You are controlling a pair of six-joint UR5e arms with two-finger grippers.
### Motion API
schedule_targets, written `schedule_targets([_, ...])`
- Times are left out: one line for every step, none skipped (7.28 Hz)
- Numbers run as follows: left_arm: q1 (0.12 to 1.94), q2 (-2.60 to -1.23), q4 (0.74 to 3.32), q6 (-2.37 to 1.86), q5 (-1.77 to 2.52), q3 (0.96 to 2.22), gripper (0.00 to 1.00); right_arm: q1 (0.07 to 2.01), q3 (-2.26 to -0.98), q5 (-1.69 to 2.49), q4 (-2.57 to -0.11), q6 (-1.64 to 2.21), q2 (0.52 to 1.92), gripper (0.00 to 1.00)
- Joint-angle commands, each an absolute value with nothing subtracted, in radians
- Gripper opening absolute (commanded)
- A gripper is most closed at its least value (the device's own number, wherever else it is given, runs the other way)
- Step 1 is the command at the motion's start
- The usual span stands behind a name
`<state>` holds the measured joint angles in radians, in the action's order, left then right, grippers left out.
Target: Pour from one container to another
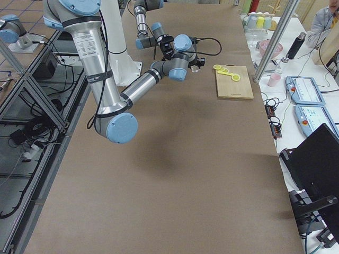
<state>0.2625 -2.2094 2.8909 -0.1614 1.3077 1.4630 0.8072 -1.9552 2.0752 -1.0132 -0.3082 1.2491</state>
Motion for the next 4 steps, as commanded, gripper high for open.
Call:
schedule_targets([0.262,-2.191,2.928,-0.088,1.277,1.465,0.0,0.784,-2.028,2.111,-1.121,-0.385,1.253,0.0])
schedule_targets([0.261,-2.187,2.954,-0.084,1.267,1.462,0.0,0.778,-2.04,2.143,-1.152,-0.393,1.25,0.0])
schedule_targets([0.259,-2.186,2.994,-0.084,1.258,1.456,0.0,0.767,-2.042,2.158,-1.167,-0.409,1.246,0.0])
schedule_targets([0.259,-2.181,3.0,-0.084,1.212,1.45,0.0,0.756,-2.045,2.158,-1.192,-0.423,1.241,0.0])
